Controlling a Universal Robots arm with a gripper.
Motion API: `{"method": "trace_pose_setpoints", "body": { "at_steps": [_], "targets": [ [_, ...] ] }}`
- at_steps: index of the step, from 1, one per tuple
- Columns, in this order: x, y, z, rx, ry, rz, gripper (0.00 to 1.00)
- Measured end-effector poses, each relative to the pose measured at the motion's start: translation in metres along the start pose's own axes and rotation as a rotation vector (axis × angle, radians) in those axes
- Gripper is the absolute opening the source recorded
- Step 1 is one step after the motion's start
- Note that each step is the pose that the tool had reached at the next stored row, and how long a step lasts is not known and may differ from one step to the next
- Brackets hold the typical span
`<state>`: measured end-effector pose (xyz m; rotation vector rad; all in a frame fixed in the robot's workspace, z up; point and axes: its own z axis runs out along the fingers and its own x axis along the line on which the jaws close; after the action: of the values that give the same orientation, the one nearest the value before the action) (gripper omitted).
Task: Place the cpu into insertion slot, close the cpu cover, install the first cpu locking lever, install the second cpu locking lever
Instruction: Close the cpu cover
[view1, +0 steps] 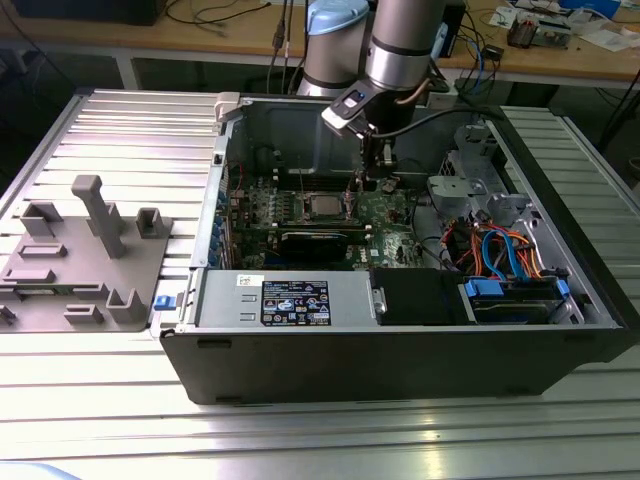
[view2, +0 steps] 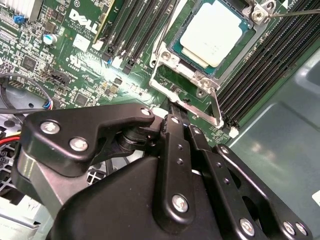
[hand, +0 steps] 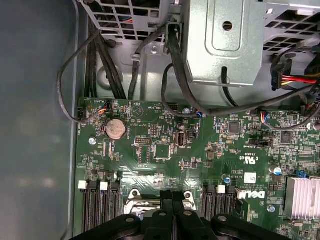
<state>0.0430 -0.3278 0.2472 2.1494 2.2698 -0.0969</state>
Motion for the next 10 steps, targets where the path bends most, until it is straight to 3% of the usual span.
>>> {"method": "trace_pose_setpoints", "body": {
  "at_steps": [10],
  "targets": [
    [0.0003,-0.0045,0.0008,0.0000,0.0001,0.000,0.11]
  ]
}}
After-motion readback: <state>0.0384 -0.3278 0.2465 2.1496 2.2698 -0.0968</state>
